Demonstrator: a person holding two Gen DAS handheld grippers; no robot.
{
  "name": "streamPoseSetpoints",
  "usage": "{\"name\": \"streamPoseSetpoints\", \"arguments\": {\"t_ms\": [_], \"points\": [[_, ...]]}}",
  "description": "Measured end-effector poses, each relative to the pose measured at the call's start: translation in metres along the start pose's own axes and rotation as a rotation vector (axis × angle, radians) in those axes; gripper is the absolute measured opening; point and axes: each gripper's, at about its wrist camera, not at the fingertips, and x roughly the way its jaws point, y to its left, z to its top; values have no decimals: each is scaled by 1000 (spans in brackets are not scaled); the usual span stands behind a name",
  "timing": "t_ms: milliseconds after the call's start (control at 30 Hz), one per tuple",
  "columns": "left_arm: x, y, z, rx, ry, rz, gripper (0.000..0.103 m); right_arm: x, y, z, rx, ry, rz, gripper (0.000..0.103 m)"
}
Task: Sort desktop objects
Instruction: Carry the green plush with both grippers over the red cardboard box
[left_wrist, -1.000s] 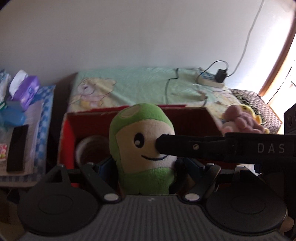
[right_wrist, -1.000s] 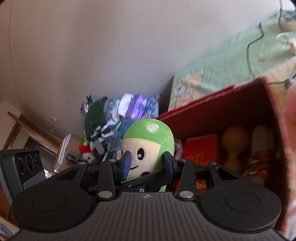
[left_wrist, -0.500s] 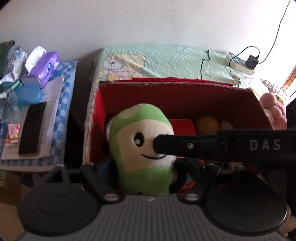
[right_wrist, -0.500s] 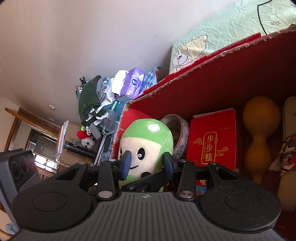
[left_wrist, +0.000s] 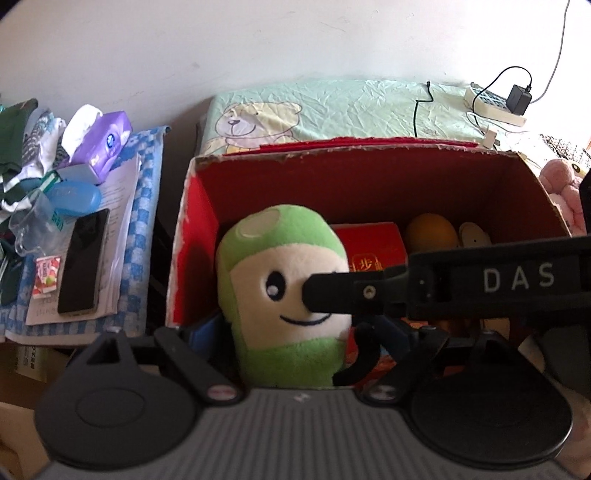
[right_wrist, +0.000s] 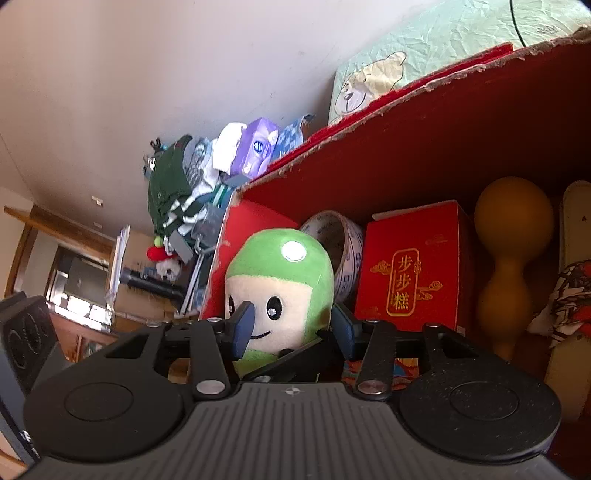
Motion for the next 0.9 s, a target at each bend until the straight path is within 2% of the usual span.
{"name": "streamPoseSetpoints", "arguments": {"t_ms": [267, 467, 733, 800, 900], "points": [[-8, -9, -9, 25, -13, 31, 90, 1, 5, -4, -50, 43, -9, 52], [-6, -8, -9, 8, -10, 57, 90, -15, -1, -4, -12, -17, 23, 52], [-3, -12, -12, 18, -9, 90, 89, -28, -12, -4, 71, -86, -5, 50], [-5, -13, -12, 21, -14, 95, 89, -21, -10, -3, 74, -84, -25, 44], [-9, -14, -14, 28, -25, 97, 90, -6, -5, -2, 79, -56, -41, 40]]}}
